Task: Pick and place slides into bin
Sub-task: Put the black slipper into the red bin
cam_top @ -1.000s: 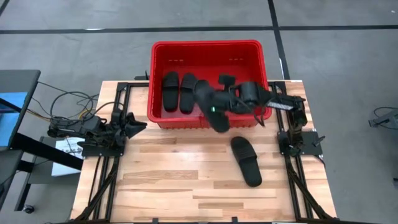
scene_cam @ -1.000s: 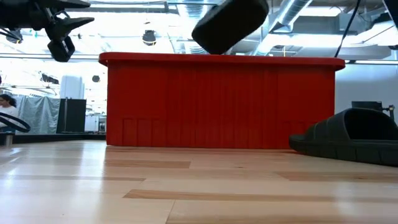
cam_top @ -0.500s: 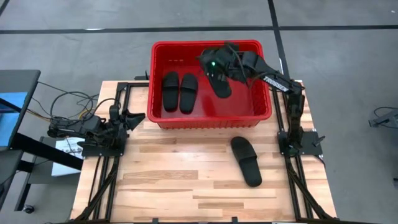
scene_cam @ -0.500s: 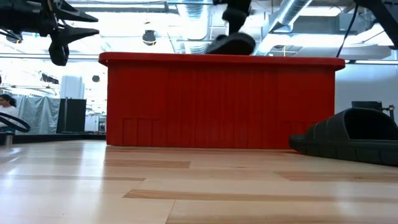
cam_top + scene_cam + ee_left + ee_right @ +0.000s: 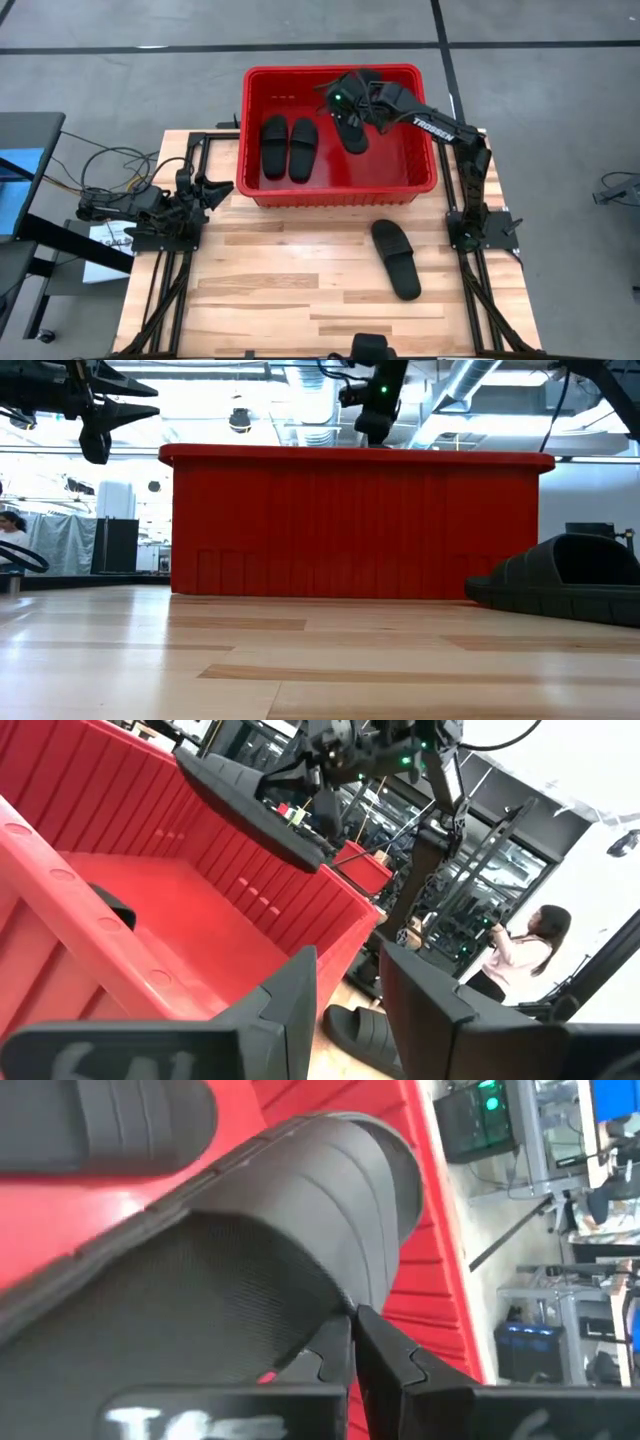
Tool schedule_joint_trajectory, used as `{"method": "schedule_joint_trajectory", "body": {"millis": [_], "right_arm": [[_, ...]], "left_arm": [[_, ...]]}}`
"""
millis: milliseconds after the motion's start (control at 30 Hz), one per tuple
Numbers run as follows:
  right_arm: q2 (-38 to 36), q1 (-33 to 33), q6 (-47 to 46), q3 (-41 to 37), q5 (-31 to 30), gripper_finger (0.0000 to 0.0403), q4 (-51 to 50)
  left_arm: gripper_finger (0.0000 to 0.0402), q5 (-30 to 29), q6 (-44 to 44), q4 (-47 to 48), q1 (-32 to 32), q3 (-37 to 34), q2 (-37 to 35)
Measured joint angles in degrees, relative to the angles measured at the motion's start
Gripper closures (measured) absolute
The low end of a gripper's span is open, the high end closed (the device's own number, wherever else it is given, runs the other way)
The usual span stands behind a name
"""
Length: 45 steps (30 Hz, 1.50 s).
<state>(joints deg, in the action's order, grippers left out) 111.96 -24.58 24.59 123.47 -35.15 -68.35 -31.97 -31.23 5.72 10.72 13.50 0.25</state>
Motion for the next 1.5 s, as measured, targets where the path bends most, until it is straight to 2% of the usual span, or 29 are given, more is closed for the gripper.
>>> {"method": "schedule_joint_trajectory", "body": {"millis": [433, 1067, 1500], "right_arm": [[0.02, -0.69, 0.8, -7.76, 0.8, 0.0403, 7.56], [13.76, -0.74, -1.84, -7.88, 0.33, 0.0403, 9.23], [18.56, -1.72, -3.73, -7.84, 0.42, 0.0403, 9.2]], "left_arm": [[0.0299, 0.02, 0.02, 0.02, 0.0, 0.0, 0.0], [0.0299, 2.1, -0.88, 1.43, 0.0, 0.0, 0.02], [0.0299, 2.8, -1.55, 1.38, 0.0, 0.0, 0.02]]}}
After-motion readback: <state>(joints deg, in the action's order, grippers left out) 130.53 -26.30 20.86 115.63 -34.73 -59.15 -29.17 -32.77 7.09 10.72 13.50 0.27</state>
